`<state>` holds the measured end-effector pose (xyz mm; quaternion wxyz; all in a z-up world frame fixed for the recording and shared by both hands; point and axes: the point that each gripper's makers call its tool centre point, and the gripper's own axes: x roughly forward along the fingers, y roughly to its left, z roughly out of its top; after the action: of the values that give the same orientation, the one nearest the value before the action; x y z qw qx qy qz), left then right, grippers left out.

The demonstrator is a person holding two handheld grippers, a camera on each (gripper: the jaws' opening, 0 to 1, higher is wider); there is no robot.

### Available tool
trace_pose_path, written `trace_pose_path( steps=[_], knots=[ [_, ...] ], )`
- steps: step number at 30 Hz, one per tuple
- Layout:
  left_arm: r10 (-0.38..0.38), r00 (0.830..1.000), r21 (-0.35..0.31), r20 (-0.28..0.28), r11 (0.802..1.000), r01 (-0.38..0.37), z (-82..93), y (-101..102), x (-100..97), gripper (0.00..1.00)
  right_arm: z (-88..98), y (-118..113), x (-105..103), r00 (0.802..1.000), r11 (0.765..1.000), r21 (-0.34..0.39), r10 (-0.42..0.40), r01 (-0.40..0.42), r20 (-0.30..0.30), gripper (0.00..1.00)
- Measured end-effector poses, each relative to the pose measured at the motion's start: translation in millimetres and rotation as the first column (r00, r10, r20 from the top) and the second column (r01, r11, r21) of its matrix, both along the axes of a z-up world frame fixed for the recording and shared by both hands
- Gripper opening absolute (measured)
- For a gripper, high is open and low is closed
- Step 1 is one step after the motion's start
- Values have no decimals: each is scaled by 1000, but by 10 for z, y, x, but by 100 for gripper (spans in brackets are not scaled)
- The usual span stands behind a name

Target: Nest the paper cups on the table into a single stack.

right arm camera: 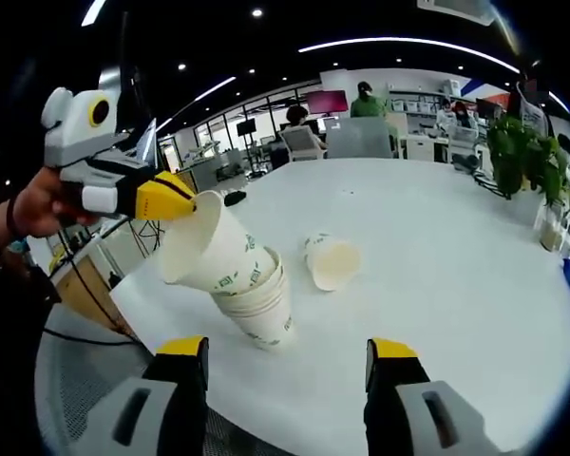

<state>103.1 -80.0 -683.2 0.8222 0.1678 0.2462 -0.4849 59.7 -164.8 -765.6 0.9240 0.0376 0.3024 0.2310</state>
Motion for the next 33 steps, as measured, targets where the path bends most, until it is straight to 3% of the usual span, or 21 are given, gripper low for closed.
trace_pose_path(
  steps=[11, 33],
  knots=[
    [28, 1000, 14, -11, 1000, -28, -73, 93, 67, 0, -9, 5, 1, 1000, 1000, -4, 1, -1, -5, 67],
    [60, 997, 23, -39, 998, -59, -232, 57, 182, 0, -8, -13, -1, 1000, 1000, -6, -6, 6, -6, 66]
  ],
)
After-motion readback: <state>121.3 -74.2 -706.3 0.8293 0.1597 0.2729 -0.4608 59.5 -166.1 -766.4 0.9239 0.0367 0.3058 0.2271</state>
